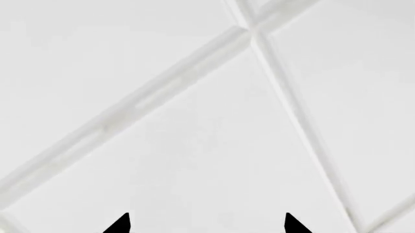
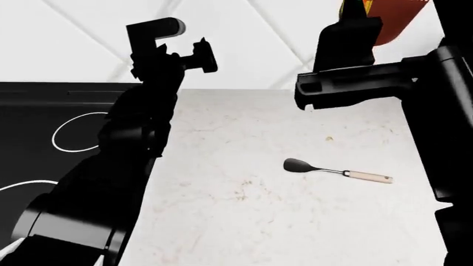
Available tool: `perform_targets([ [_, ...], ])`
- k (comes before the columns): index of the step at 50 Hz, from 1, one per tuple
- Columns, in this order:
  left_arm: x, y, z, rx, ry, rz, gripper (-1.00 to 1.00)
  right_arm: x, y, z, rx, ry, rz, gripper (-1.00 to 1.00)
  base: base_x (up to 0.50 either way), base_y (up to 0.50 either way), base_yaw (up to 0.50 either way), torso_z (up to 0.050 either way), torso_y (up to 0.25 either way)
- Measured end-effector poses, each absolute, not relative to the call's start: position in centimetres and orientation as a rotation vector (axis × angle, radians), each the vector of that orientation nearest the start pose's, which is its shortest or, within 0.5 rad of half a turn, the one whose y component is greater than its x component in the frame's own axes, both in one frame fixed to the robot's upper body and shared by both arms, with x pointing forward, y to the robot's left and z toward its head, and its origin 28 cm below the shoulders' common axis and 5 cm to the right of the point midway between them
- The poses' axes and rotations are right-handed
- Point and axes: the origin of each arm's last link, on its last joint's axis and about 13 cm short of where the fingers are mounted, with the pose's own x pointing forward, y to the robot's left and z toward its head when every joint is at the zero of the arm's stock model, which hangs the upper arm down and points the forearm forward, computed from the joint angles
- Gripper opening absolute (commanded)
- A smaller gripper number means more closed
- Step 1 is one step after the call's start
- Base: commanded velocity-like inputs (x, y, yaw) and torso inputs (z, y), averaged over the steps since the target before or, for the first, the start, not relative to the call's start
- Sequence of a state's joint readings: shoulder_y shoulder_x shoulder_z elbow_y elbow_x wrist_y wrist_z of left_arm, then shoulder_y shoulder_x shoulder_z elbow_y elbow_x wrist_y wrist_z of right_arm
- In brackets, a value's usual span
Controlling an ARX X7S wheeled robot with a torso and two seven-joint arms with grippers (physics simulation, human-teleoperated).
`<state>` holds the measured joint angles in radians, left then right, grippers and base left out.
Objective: Pick the honey bottle and bar from the counter and place them in the cabinets closest to them.
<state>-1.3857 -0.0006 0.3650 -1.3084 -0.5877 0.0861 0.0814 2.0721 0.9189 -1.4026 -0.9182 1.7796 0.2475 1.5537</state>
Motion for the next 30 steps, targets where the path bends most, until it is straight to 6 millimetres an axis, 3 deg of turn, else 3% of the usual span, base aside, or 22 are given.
perform_targets([
  [17, 43.9, 18.6, 22.0, -0.21, -0.138, -0.169, 1.0, 10.9, -9.0, 35.2, -0.052, -0.505, -0.052, -1.0, 0.0, 0.0, 0.0, 0.0, 0.0],
  [30, 43.9, 18.6, 22.0, -0.198, -0.136, -0.168, 1.0, 9.8, -8.8, 38.0, -0.045, -0.578, -0.042, -1.0, 0.0, 0.0, 0.0, 0.0, 0.0],
])
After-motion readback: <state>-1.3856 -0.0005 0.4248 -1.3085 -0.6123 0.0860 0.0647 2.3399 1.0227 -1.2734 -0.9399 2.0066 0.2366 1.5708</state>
